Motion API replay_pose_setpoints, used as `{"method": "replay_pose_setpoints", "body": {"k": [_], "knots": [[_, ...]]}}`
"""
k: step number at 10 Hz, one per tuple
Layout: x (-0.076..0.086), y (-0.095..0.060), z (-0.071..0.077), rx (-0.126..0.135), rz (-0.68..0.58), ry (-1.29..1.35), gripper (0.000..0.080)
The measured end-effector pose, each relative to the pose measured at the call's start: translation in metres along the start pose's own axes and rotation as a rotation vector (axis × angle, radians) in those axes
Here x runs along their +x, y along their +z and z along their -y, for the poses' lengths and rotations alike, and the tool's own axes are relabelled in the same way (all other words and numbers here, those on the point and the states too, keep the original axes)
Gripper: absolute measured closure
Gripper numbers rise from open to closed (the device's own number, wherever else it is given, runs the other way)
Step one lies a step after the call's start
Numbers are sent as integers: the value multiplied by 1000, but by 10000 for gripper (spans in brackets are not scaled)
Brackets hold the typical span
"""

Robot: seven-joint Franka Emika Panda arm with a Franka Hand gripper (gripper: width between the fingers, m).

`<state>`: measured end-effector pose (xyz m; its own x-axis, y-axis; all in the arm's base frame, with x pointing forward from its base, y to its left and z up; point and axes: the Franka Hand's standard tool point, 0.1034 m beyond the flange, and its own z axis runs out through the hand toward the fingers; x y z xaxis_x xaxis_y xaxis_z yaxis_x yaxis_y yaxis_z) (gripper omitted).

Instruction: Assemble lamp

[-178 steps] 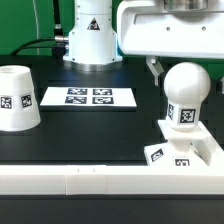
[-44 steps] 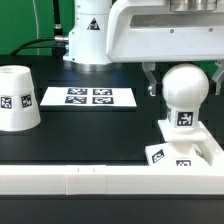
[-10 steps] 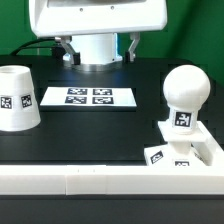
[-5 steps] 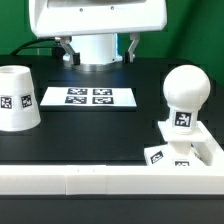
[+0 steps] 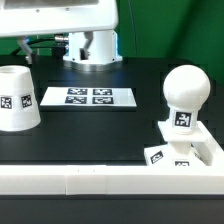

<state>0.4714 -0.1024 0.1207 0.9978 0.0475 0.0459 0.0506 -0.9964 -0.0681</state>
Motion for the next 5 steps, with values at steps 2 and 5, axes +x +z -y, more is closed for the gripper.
{"method": "replay_pose_setpoints", "body": {"k": [2, 5], "knots": [[-10, -7, -19, -3, -4, -10, 101], [-24, 6, -29, -14, 7, -26, 101]]}}
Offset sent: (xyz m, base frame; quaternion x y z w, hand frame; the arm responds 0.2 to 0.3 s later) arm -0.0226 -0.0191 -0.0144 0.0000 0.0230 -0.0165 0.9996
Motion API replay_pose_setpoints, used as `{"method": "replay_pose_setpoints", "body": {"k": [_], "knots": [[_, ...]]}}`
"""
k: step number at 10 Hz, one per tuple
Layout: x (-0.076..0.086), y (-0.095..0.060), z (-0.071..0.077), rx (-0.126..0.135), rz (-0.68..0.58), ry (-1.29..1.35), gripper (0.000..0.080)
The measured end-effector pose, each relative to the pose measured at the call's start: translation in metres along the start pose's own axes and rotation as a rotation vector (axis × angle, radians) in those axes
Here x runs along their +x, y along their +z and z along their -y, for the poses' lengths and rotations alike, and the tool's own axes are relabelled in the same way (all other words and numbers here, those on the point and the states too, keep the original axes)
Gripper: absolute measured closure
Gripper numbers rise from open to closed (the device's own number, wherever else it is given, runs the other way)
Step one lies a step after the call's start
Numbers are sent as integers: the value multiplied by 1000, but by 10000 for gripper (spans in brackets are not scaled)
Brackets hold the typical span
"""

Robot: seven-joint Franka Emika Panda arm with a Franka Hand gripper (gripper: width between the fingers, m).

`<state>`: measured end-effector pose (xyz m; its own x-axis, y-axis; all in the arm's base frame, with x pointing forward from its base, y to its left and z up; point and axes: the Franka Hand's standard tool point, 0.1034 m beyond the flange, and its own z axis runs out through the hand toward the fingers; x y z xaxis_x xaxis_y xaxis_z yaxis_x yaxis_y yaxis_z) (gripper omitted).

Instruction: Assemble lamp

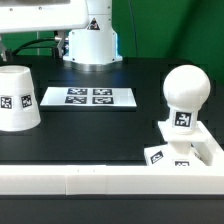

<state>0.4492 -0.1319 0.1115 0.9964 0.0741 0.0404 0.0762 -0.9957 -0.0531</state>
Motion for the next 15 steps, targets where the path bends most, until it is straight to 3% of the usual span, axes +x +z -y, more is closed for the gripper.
{"method": "replay_pose_setpoints", "body": {"k": [5, 7, 8, 9, 12, 13, 14, 15], "knots": [[-3, 30, 9, -10, 26, -24, 101], [-4, 33, 11, -8, 32, -29, 101], [-3, 33, 12, -8, 32, -31, 224], [-4, 34, 12, -8, 33, -31, 224], [-4, 34, 12, -8, 35, -31, 682], [-4, 34, 12, -7, 35, -31, 682], [-2, 33, 12, -7, 32, -31, 755], [-3, 33, 13, -2, 39, -32, 755]]}}
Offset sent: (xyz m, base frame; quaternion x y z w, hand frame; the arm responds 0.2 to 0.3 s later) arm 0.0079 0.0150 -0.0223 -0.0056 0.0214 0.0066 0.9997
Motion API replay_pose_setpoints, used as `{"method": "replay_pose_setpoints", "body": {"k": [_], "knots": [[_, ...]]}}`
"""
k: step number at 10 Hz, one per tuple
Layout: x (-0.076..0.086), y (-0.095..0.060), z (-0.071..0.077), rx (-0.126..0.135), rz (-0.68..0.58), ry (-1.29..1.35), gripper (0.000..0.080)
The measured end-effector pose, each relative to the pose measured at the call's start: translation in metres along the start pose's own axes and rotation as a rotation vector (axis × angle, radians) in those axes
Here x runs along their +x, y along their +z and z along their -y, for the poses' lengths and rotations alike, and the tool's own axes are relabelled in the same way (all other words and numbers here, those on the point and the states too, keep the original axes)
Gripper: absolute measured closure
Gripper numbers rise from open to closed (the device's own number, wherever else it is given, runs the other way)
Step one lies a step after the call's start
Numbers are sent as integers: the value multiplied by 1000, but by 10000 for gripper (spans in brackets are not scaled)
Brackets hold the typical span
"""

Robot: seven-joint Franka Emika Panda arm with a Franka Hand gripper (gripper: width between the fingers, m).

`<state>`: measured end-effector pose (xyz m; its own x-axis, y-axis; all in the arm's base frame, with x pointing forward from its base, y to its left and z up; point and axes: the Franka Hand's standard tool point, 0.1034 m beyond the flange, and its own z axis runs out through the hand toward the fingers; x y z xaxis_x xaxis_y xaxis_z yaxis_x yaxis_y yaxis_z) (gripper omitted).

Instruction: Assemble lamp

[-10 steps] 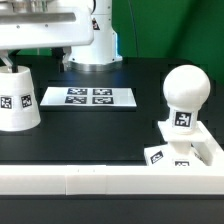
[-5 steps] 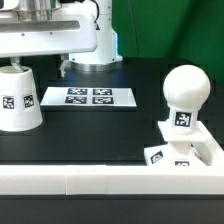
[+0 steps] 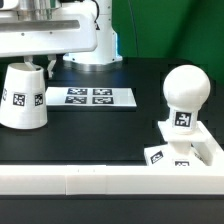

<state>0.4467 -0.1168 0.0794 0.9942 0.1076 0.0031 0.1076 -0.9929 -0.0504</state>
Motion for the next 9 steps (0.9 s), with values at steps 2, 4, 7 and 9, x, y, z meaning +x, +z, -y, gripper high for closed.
{"method": "replay_pose_setpoints", "body": {"k": [2, 4, 7, 9], "knots": [[7, -1, 11, 12, 6, -6, 755], [23, -7, 34, 32, 11, 5, 755], [71, -31, 96, 100, 10, 127, 754], [121, -71, 120, 140, 7, 186, 754]]}}
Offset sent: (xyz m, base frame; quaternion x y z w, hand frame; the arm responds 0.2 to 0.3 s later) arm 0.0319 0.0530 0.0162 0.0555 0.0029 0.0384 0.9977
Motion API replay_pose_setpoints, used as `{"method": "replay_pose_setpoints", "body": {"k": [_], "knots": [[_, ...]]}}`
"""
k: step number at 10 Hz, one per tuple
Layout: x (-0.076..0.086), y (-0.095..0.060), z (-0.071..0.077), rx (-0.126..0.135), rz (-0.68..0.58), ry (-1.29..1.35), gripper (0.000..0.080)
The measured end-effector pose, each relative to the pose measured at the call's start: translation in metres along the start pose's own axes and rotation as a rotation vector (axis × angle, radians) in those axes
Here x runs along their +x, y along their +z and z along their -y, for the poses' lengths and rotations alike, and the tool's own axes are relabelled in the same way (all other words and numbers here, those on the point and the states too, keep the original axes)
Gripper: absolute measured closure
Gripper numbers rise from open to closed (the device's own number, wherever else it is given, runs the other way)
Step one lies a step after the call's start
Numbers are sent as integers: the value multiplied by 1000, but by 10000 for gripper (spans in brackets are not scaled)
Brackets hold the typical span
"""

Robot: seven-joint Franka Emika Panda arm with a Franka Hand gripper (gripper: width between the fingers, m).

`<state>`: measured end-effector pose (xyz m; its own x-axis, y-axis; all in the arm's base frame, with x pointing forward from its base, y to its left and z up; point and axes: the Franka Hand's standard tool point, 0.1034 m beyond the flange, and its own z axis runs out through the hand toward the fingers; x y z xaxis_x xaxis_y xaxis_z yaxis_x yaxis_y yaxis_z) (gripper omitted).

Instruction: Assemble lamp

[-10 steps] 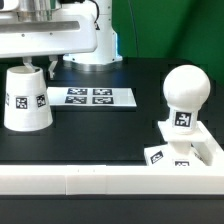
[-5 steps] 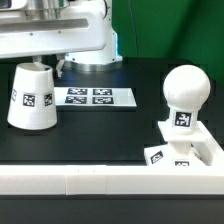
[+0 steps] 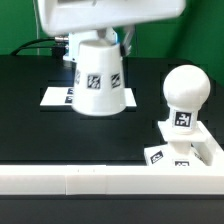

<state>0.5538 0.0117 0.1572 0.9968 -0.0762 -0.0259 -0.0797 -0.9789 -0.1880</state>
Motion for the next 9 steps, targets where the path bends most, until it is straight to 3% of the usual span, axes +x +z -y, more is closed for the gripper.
{"method": "replay_pose_setpoints", "body": {"k": [2, 4, 7, 8, 9], "knots": [[28, -27, 16, 23, 17, 45, 754], [24, -18, 11, 18, 13, 41, 754], [24, -19, 11, 20, 13, 38, 754], [23, -26, 13, 27, 18, 36, 754], [27, -40, 26, 35, 22, 58, 754]]}}
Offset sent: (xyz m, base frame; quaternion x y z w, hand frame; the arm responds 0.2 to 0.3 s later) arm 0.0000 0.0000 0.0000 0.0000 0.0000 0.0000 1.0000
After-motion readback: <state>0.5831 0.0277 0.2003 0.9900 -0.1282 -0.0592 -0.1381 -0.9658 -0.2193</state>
